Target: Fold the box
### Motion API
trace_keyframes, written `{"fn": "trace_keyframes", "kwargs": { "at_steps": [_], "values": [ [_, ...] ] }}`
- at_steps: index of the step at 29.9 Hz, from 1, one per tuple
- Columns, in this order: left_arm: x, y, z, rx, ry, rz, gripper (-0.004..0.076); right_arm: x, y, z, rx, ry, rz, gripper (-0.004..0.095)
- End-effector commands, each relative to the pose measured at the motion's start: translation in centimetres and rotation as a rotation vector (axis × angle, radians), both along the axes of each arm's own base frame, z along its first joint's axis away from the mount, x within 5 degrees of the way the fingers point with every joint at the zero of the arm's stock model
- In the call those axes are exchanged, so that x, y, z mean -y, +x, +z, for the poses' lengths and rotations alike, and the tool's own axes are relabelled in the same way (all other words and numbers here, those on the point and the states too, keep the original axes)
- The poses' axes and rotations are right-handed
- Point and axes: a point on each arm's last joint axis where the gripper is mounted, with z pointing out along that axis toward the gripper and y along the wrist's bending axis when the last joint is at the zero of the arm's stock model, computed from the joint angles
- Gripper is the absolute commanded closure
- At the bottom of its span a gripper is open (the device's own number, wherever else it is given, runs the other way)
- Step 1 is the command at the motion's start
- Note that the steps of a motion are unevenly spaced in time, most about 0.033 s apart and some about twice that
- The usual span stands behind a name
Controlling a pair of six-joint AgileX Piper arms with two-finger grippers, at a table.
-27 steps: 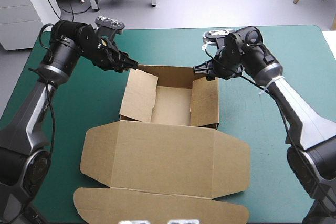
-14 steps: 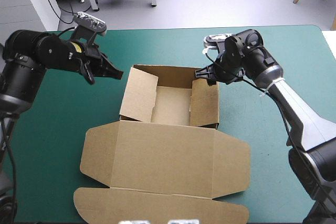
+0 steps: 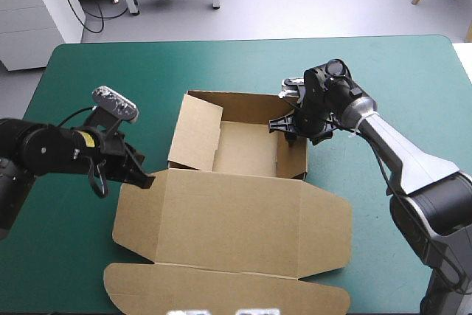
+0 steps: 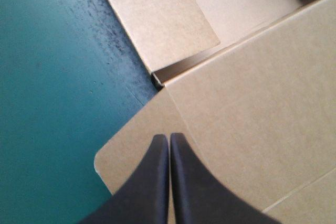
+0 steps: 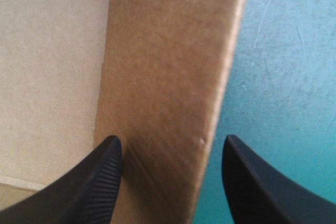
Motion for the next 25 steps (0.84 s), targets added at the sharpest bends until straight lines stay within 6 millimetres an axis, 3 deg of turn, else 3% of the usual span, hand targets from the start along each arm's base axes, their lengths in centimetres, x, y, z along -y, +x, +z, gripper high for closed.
{"fn": "trace_keyframes", "kwargs": {
  "at_steps": [1, 2, 6, 7, 12, 17, 20, 25],
  "values": [
    [-0.5, -2.0, 0.3, 0.106, -0.044, -0.011, 0.0734, 0.1, -0.2, 1.8, 0.056, 0.029, 0.017, 0.0418],
    [-0.7, -2.5, -0.1, 0.107, -0.043, -0.012, 0.0734, 0.0, -0.2, 1.7, 0.051, 0.036, 0.018, 0.0451],
    [-1.4, -4.5, -1.4, 0.121, -0.046, -0.007, 0.0734, 0.0, -0.2, 1.7, 0.055, 0.029, 0.048, 0.0888],
    [-1.6, -5.0, -1.8, 0.124, -0.047, -0.006, 0.0734, 0.0, -0.2, 1.7, 0.056, 0.027, 0.054, 0.0918],
    [-2.5, -7.5, -4.0, 0.152, -0.051, 0.003, 0.0734, 0.2, 0.0, 1.8, 0.066, 0.024, 0.058, 0.0928],
    [-3.3, -9.8, -6.9, 0.148, -0.036, 0.008, 0.0734, 3.1, 0.8, 3.2, 0.105, 0.031, 0.000, 0.0927],
    [-3.7, -11.0, -8.7, 0.127, -0.040, 0.022, 0.0734, 6.5, 1.1, 4.7, 0.148, 0.021, -0.047, 0.0928],
    [-4.4, -12.6, -10.7, 0.114, -0.071, 0.096, 0.0734, 14.9, 1.0, 7.0, 0.220, -0.044, -0.211, 0.0928]
  ]
}}
